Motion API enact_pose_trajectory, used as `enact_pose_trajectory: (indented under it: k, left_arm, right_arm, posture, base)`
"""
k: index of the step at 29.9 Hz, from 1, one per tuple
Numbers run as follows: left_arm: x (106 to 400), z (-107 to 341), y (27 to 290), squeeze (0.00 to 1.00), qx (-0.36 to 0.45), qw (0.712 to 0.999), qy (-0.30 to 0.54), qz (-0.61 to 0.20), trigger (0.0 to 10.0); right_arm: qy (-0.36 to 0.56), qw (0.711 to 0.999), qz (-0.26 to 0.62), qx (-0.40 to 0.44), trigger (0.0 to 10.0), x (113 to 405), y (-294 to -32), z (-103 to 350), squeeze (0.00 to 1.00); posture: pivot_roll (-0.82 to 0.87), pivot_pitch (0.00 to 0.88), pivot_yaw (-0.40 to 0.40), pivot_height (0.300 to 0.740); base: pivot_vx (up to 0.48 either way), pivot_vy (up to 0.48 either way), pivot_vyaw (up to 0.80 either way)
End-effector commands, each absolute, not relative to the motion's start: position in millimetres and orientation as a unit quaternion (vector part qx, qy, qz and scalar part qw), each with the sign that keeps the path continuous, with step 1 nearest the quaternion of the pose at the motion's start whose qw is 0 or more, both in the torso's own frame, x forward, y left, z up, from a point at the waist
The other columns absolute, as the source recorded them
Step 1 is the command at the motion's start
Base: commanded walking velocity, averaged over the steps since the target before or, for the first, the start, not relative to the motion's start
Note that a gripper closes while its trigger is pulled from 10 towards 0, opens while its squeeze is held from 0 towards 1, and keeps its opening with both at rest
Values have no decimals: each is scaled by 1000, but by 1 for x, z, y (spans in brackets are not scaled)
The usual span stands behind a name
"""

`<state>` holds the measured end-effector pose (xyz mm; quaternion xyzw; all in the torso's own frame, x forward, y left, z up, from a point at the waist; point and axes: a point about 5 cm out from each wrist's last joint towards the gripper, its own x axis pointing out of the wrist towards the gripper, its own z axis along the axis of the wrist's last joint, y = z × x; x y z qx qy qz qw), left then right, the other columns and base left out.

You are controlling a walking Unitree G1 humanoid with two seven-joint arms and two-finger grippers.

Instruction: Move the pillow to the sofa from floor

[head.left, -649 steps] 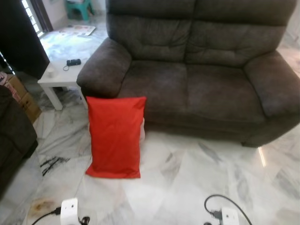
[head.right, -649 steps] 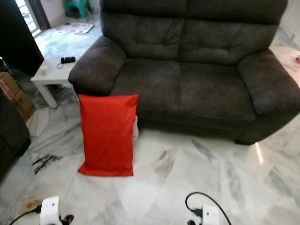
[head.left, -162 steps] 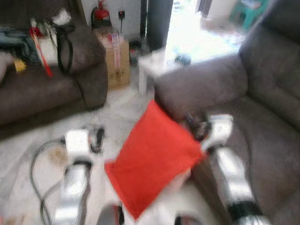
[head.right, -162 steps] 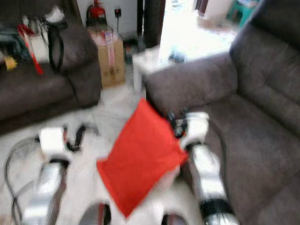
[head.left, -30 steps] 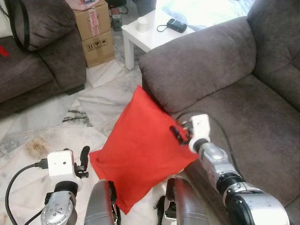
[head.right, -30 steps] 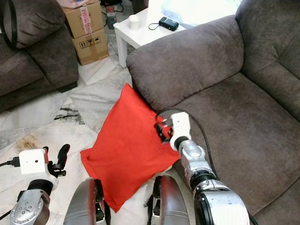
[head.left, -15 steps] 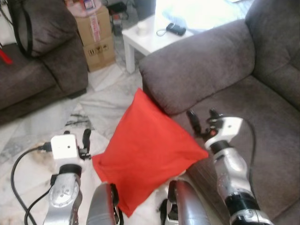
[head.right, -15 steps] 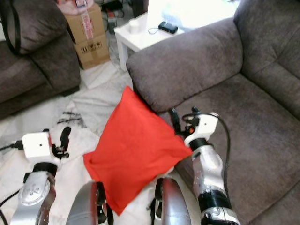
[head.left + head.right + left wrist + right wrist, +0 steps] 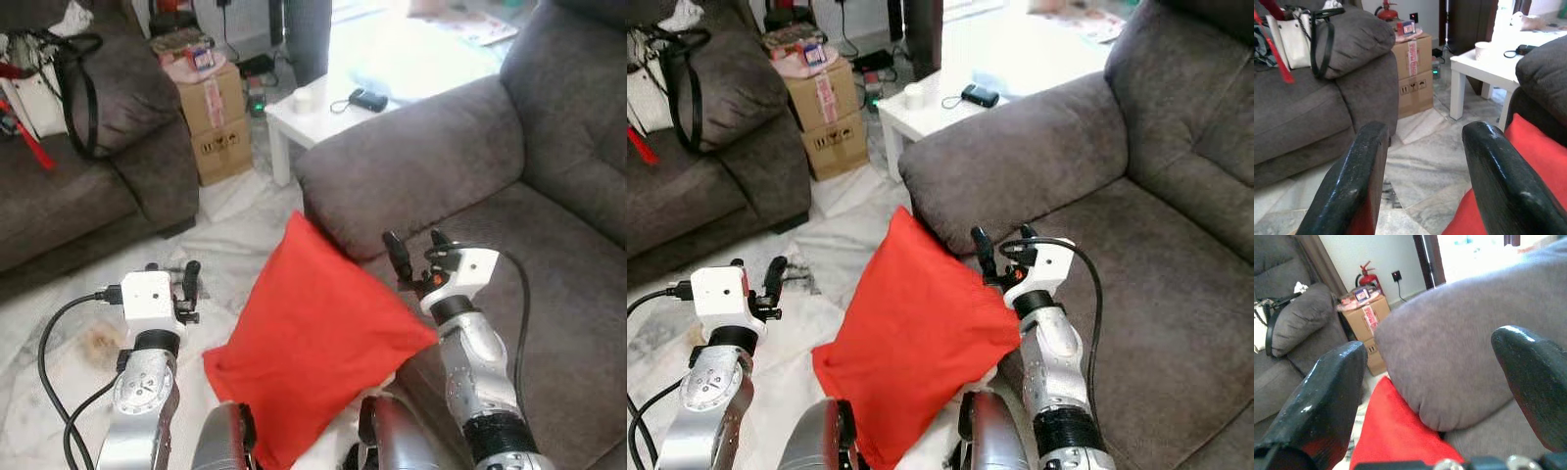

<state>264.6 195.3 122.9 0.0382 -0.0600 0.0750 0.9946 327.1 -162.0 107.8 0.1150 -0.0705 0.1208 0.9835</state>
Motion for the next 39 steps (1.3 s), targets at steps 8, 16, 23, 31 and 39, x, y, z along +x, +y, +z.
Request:
enact_pose_trajectory:
  k: [8, 16, 23, 31, 39]
  left_arm:
    - [265, 119, 197, 0, 39, 995, -61, 75, 10000]
    - [265, 118, 196, 0, 37, 995, -61, 76, 10000]
    - [263, 115, 195, 0, 35, 995, -57, 78, 10000]
    - [261, 113, 194, 0, 28, 995, -51, 76, 10000]
    - [258, 105, 196, 0, 8, 996, -34, 81, 10000]
  right_arm:
    - [-58, 986, 120, 101, 10000, 329, -159, 110, 0]
    - [-54, 985, 130, 98, 10000, 327, -158, 108, 0]
    - [-36, 986, 133, 89, 10000, 327, -158, 102, 0]
    - [-17, 986, 145, 77, 10000, 328, -157, 96, 0]
    - [1, 986, 159, 53, 10000, 327, -155, 90, 0]
  posture:
    - [48, 76, 3, 609]
    - [49, 93, -7, 574]
    - [46, 114, -14, 574]
    - [48, 127, -24, 574]
    - [48, 138, -34, 574]
  base:
    - [0, 0, 0]
    - [0, 0, 0]
    - [0, 0, 0]
    - [0, 0, 0]
    - [0, 0, 0]
